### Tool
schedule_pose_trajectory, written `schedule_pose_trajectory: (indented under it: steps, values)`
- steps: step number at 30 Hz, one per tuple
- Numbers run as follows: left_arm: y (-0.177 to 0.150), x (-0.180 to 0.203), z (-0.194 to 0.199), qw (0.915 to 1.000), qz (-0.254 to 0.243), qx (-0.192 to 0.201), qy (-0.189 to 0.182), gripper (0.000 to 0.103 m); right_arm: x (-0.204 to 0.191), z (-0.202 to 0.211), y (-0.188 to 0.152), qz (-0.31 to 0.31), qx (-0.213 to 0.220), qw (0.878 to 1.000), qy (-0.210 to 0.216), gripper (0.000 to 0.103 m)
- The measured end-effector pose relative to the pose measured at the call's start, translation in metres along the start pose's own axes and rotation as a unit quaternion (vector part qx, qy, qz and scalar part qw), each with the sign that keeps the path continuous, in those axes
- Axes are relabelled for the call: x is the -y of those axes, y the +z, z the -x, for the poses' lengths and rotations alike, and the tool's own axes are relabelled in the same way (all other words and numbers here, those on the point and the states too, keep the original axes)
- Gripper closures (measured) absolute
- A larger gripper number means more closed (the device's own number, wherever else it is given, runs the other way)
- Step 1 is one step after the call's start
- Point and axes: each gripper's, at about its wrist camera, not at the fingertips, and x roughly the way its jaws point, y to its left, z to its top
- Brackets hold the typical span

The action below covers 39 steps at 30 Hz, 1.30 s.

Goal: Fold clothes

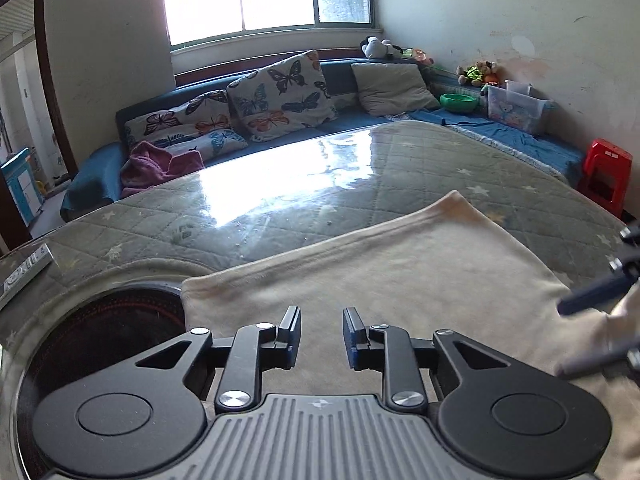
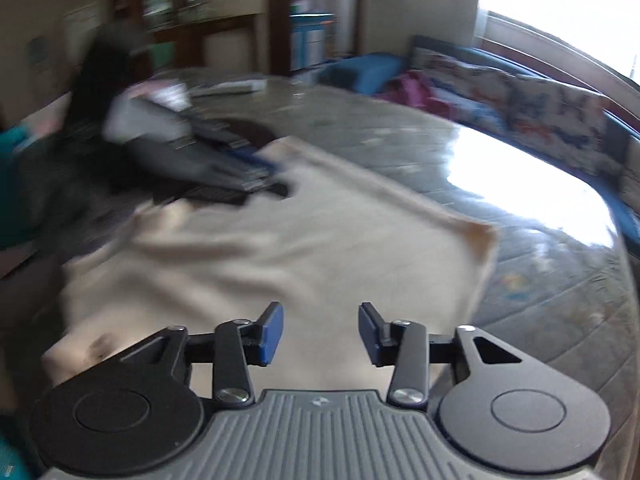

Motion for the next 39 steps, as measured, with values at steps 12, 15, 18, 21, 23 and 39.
schedule_pose_trajectory:
  steps: [12,15,18,21,23,39]
  values:
    - [-0.013,-0.022,0.014,0.9978,0.065,-0.008,0.010,0.078,-0.077,0.008,-0.021,0.106,-0.006,0.991,0.079,0.058]
    - [-0.013,-0.019,0.012,0.9982,0.059,-0.009,0.010,0.078,-0.090,0.003,-0.025,0.133,-0.003,0.989,0.067,0.069]
    - [-0.013,-0.019,0.007,0.9982,0.057,-0.013,0.011,0.078,-0.095,0.003,-0.026,0.142,-0.006,0.987,0.069,0.091]
    - [-0.015,-0.020,0.003,0.9983,0.054,-0.017,0.016,0.078,-0.096,0.009,-0.027,0.149,-0.007,0.986,0.076,0.097]
    - [-0.016,-0.019,0.000,0.9983,0.051,-0.020,0.020,0.078,-0.095,0.012,-0.027,0.146,-0.010,0.986,0.085,0.098]
    - [-0.028,0.015,0.052,0.9990,0.038,0.018,-0.018,0.077,-0.066,0.037,-0.040,0.027,-0.002,0.997,0.071,0.092]
